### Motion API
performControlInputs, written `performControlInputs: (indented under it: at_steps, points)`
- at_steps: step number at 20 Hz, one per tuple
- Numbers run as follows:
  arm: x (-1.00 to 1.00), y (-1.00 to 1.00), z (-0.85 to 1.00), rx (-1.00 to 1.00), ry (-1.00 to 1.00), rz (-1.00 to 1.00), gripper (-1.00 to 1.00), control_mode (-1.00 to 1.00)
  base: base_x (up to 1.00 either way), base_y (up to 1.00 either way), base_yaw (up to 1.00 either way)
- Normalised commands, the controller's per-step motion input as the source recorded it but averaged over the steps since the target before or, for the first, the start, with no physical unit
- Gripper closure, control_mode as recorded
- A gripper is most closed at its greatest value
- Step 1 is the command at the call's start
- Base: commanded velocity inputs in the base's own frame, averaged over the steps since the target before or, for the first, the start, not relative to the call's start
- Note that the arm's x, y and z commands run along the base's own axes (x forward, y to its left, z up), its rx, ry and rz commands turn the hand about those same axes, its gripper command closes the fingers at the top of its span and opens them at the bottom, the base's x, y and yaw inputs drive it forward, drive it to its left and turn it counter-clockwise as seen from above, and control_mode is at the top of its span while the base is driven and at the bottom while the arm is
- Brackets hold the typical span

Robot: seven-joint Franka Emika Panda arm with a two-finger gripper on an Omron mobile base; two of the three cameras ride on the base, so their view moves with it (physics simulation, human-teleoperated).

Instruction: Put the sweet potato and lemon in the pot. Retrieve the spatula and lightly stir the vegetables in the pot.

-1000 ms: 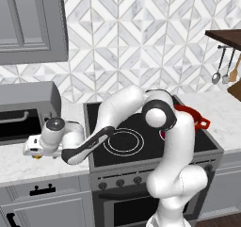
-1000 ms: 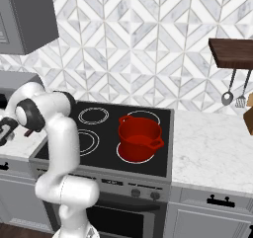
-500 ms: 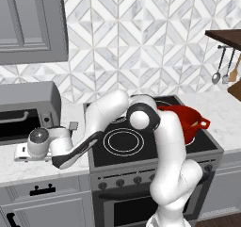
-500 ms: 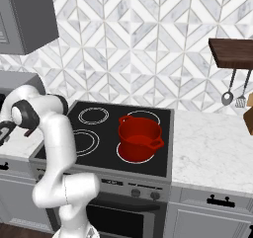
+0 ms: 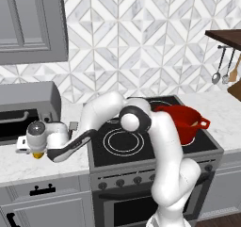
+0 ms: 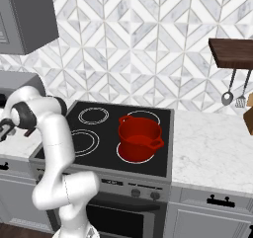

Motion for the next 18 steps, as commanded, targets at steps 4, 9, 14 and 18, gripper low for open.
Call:
performControlInputs:
  at_steps: [4,9,14,18]
  points:
    - [0.15,0.0,-0.15,-0.03,0.06,0.0,1.0,-1.0,0.0,0.0,0.0]
    - [-0.01,-0.03,-0.01,-0.04,0.03,0.0,1.0,-1.0,0.0,0.0,0.0]
    - [-0.57,-0.39,0.78,-0.08,-0.02,0.0,1.0,-1.0,0.0,0.0,0.0]
    - [-0.61,-0.67,0.81,-0.07,0.01,0.0,1.0,-1.0,0.0,0.0,0.0]
